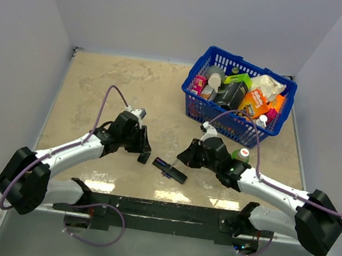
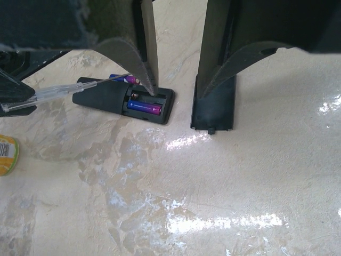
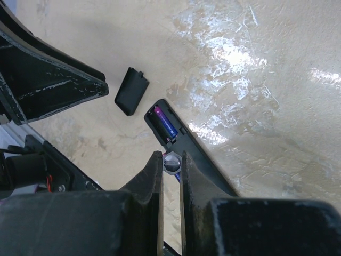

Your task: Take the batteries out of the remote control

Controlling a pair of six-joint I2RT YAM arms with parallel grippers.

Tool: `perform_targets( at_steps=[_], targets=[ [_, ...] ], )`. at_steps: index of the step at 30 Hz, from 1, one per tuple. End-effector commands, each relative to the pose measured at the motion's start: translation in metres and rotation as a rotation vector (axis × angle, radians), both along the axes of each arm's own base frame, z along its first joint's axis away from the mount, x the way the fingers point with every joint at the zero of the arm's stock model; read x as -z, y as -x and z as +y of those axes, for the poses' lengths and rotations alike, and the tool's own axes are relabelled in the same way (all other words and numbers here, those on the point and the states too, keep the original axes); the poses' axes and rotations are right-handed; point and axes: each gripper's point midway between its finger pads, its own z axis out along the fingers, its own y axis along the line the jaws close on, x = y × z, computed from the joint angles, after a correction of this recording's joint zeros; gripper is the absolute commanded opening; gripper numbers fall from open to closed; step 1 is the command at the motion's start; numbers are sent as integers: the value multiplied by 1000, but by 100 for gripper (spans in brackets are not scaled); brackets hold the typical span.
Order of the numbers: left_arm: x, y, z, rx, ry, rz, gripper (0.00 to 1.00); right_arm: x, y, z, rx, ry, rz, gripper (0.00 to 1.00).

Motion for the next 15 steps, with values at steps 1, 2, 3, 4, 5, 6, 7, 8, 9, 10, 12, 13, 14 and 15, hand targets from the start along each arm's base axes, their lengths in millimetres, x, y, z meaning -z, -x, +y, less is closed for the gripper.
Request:
perform_targets(
  at_steps=[1, 2, 3, 4, 5, 6, 7, 8, 9, 10, 12, 13, 14, 15],
  targets=[
    [-4, -7, -1, -22, 3, -21, 40, -12, -14, -3, 73, -6, -89, 0],
    [-4, -7, -1, -21, 4, -21, 40, -13, -16, -4, 82, 1, -99, 0],
    [-6, -8, -1, -25, 8, -24, 40, -15, -15, -4, 82, 2, -105, 0],
    [-5, -8, 0, -27, 7, -22, 40, -17, -14, -3, 77, 0, -109, 0],
    [-6, -8, -1, -31, 10, -21, 40, -21, -15, -2, 75, -6, -118, 0],
    [-7, -9, -2, -30, 13, -25, 40, -24, -12, 0, 58, -17, -119, 0],
    [-8, -10, -1, -31, 15, -27, 40, -27, -12, 2, 51, -23, -123, 0],
    [-9, -10, -2, -33, 16, -30, 40, -35, -13, 4, 43, -38, -132, 0],
    [-11, -10, -2, -32, 22, -31, 40, -39, -11, 7, 26, -51, -133, 0],
    [-12, -10, -3, -30, 24, -33, 40, -42, -9, 9, 16, -57, -131, 0],
    [-13, -9, -3, -28, 31, -34, 40, -52, -9, 13, -1, -75, -141, 0],
    [-12, -8, -4, -26, 37, -31, 40, -54, -6, 16, -22, -80, -134, 0],
    [-13, -8, -6, -23, 50, -37, 40, -62, -6, 19, -35, -94, -143, 0],
    [-11, -4, -7, -15, 64, -25, 40, -66, -6, 21, -47, -104, -148, 0]
  ],
)
